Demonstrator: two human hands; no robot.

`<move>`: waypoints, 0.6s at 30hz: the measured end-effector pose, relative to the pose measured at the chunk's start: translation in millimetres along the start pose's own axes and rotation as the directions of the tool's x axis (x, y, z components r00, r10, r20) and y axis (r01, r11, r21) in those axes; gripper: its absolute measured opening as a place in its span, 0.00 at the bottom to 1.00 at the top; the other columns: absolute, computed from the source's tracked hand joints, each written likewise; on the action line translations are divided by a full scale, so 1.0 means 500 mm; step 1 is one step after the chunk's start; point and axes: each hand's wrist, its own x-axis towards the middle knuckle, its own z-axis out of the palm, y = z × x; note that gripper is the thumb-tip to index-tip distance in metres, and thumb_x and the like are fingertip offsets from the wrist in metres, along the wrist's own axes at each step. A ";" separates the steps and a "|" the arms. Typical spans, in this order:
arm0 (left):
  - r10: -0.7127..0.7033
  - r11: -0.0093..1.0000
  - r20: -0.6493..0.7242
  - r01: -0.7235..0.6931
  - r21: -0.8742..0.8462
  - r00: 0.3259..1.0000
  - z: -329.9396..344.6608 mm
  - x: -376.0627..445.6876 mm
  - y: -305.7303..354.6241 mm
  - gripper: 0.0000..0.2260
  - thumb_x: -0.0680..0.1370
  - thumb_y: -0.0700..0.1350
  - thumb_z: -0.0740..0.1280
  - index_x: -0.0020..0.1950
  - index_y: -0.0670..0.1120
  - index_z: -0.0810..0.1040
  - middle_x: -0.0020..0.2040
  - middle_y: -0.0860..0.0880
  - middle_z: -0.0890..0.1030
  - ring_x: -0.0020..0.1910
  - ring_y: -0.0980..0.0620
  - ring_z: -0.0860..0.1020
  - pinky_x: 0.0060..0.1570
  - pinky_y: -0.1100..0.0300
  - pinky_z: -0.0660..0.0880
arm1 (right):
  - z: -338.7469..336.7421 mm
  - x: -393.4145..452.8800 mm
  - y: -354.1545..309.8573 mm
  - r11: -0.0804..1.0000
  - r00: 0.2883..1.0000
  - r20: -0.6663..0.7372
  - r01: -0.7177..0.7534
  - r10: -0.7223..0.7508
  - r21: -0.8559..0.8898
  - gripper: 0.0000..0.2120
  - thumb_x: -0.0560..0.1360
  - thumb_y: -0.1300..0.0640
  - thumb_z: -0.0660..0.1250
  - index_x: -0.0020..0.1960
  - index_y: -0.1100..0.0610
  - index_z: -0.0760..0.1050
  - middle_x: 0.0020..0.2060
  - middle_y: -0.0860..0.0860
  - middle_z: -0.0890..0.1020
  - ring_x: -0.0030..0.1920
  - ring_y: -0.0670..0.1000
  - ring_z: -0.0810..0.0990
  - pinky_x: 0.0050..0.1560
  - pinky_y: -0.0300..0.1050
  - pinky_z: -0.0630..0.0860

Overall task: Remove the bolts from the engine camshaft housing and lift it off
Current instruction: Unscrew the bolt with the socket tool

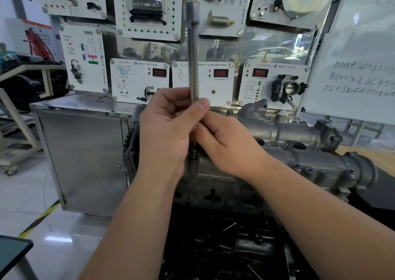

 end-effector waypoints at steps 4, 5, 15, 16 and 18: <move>-0.099 0.992 0.109 0.090 0.087 0.989 0.000 -0.003 0.001 0.09 0.79 0.46 0.64 0.48 0.52 0.84 0.44 0.51 0.86 0.46 0.56 0.83 0.48 0.63 0.79 | 0.004 0.001 0.001 0.999 0.999 0.001 -0.036 0.036 0.017 0.14 0.82 0.52 0.57 0.37 0.48 0.67 0.28 0.43 0.72 0.29 0.46 0.71 0.31 0.37 0.66; -0.108 0.990 0.125 0.096 0.100 0.986 0.000 -0.003 0.001 0.10 0.79 0.46 0.64 0.47 0.52 0.85 0.43 0.51 0.86 0.45 0.56 0.83 0.48 0.63 0.79 | 0.004 0.001 0.001 0.999 0.999 0.005 -0.039 0.039 0.017 0.13 0.81 0.51 0.56 0.37 0.47 0.66 0.27 0.43 0.72 0.29 0.45 0.71 0.31 0.37 0.66; 0.005 0.996 0.034 -0.008 0.084 0.999 0.015 -0.011 0.000 0.06 0.71 0.39 0.74 0.43 0.49 0.82 0.38 0.53 0.85 0.39 0.57 0.83 0.44 0.66 0.78 | 0.003 0.001 0.007 0.999 0.999 0.031 -0.026 0.025 0.023 0.16 0.81 0.52 0.56 0.35 0.52 0.67 0.26 0.45 0.72 0.28 0.46 0.71 0.29 0.38 0.66; -0.017 0.996 0.057 0.011 0.092 0.998 0.016 -0.012 0.003 0.04 0.73 0.42 0.73 0.43 0.51 0.84 0.38 0.53 0.85 0.40 0.57 0.83 0.44 0.66 0.78 | 0.003 0.001 0.007 0.999 0.999 0.034 -0.035 0.034 0.031 0.16 0.81 0.51 0.55 0.35 0.53 0.68 0.26 0.45 0.72 0.27 0.46 0.71 0.29 0.38 0.66; -0.039 0.991 0.118 0.024 0.133 0.992 0.013 -0.011 0.004 0.09 0.79 0.47 0.67 0.43 0.55 0.86 0.40 0.52 0.86 0.42 0.57 0.83 0.45 0.66 0.78 | 0.004 0.002 0.007 0.998 0.998 0.040 -0.048 0.047 0.033 0.16 0.81 0.50 0.55 0.35 0.50 0.66 0.26 0.44 0.71 0.27 0.45 0.71 0.29 0.36 0.65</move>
